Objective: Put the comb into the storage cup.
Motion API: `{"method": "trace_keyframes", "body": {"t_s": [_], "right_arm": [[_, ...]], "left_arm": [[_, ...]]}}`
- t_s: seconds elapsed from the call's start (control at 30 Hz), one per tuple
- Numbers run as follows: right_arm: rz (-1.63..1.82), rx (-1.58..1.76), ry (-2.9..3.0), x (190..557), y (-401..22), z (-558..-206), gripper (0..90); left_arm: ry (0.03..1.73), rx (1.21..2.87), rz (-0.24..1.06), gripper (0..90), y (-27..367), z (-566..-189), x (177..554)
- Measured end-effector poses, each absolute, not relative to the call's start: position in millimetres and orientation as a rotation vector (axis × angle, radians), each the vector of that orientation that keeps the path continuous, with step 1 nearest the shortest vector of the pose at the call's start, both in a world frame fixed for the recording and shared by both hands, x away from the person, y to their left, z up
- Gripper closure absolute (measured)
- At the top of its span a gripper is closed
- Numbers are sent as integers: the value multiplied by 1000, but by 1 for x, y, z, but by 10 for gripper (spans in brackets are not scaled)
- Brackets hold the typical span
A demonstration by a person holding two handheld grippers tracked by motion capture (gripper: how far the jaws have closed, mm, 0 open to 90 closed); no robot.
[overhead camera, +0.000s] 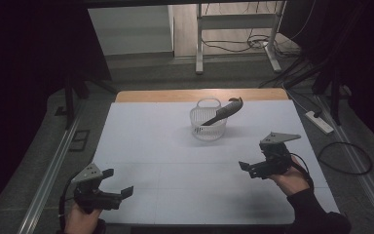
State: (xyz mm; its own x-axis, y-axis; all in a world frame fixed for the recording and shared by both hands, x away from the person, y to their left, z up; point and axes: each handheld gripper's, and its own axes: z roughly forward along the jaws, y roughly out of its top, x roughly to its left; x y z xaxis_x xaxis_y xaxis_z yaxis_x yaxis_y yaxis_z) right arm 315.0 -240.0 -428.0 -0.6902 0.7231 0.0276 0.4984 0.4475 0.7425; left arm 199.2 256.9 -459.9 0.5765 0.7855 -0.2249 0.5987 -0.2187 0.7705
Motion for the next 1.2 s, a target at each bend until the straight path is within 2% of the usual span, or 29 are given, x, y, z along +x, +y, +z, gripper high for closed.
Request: {"method": "trace_keyframes", "body": {"t_s": [1.2], "right_arm": [[1070,1181,2345,270,-296,-437,0]], "left_arm": [[1119,1912,266,0,258,-460,199]]}}
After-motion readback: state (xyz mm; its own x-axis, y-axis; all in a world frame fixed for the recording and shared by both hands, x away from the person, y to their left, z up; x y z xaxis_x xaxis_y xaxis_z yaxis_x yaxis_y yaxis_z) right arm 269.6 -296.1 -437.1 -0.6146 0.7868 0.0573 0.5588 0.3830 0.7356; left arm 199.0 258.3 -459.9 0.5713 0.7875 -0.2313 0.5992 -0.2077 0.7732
